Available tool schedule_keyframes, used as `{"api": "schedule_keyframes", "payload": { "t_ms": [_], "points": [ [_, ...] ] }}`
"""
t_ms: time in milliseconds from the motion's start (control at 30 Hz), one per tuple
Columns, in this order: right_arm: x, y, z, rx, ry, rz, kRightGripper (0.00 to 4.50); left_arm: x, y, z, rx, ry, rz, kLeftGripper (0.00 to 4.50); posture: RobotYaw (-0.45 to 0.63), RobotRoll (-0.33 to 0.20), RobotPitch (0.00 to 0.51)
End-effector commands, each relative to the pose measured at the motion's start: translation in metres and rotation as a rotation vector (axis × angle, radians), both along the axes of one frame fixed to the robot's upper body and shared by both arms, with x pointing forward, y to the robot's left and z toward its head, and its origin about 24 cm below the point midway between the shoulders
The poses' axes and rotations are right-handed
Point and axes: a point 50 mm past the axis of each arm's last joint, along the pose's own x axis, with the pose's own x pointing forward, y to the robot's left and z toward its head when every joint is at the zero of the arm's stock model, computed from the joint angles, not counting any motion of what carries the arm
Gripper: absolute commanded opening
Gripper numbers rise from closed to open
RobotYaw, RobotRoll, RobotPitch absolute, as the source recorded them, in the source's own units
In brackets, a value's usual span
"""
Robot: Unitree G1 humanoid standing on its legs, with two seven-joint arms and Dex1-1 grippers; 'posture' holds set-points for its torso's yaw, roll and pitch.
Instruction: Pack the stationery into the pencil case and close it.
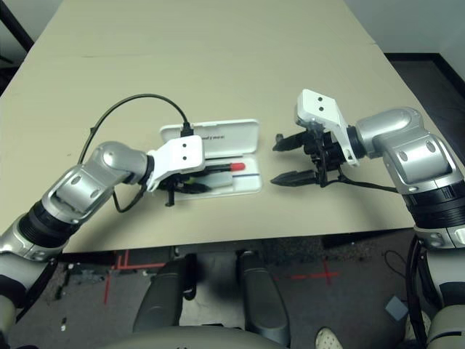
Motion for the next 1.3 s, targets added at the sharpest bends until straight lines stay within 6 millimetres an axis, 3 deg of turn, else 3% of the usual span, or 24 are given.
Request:
{"api": "schedule_keyframes", "payload": {
  "t_ms": [33, 100, 333, 600, 833, 967, 1067, 1300],
  "points": [
    [-0.001, 0.001, -0.004, -0.015, 0.006, 0.005, 4.5, -0.001, 0.005, -0.003, 0.013, 0.012, 0.011, 3.69, -0.02, 0.0, 0.228],
    [0.0, 0.001, -0.004, -0.015, 0.005, 0.005, 4.5, -0.001, 0.01, -0.001, 0.014, 0.008, 0.018, 4.45, -0.02, 0.0, 0.228],
    [0.002, 0.001, -0.006, -0.014, 0.003, -0.003, 4.5, -0.004, 0.034, 0.011, 0.01, -0.01, 0.064, 4.45, 0.0, 0.0, 0.228],
    [0.005, 0.001, -0.008, -0.015, 0.002, -0.003, 4.5, -0.008, 0.034, 0.013, -0.006, -0.019, 0.062, 4.45, 0.01, 0.0, 0.227],
    [0.007, -0.013, -0.004, -0.021, -0.028, -0.107, 4.5, -0.026, 0.069, 0.036, -0.138, -0.067, 0.054, 4.45, 0.0, 0.0, 0.228],
    [0.015, -0.026, 0.0, 0.02, -0.035, -0.359, 4.5, -0.036, 0.093, 0.044, -0.116, -0.092, 0.094, 4.45, 0.01, 0.0, 0.226],
    [0.022, -0.028, 0.001, 0.061, -0.046, -0.54, 4.5, -0.04, 0.097, 0.045, -0.118, -0.09, 0.1, 4.45, 0.01, 0.0, 0.226],
    [0.035, -0.007, -0.01, 0.2, -0.104, -0.961, 4.5, -0.041, 0.1, 0.047, -0.088, -0.125, 0.085, 4.45, 0.02, 0.0, 0.23]
  ]
}}
